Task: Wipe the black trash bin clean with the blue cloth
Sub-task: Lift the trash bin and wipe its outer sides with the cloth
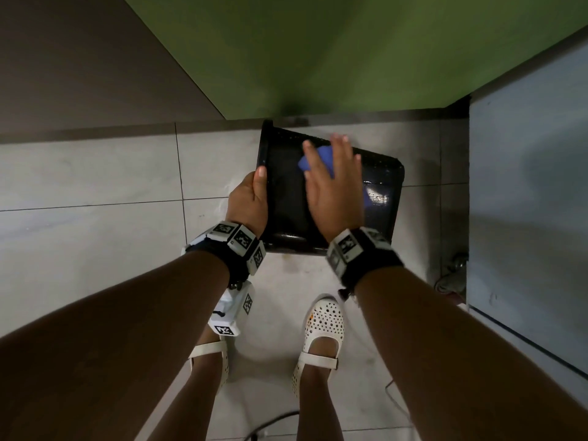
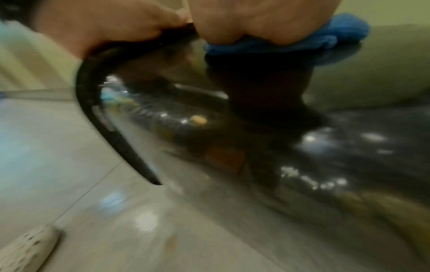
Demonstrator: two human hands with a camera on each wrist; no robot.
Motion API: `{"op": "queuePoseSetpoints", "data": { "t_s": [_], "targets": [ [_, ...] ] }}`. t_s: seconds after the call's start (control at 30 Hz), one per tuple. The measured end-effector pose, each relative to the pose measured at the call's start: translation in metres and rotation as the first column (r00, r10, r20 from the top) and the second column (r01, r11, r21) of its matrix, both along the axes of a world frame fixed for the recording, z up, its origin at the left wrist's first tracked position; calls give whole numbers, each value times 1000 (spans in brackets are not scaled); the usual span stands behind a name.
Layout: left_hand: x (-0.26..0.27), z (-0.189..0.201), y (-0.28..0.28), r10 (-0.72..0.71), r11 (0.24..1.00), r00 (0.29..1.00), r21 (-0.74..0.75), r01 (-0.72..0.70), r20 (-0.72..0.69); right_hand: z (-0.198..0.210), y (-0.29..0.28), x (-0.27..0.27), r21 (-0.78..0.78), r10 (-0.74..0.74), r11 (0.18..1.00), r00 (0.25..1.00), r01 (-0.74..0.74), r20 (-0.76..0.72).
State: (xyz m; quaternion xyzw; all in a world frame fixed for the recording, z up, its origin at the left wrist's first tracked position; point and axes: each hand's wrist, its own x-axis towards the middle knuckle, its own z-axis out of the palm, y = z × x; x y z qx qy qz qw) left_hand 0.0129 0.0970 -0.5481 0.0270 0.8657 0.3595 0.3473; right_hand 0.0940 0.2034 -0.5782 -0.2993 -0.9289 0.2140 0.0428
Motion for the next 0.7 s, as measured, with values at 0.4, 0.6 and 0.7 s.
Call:
{"op": "queuePoseSetpoints", "data": {
  "t_s": [0.4,0.6,0.7],
  "targets": [
    [4,1,-2,37,999,999,5,-37,3,-10,16,48,-87,-847,509,517,856,125],
    [1,-2,-2,39,999,999,20,-39,22,-4,-60,38,32,-546,838,837,545,36],
    [1,-5,-4,60,997,998,46,-61,29,5,-86,19,-25,-161,986,985,163,60]
  ]
}}
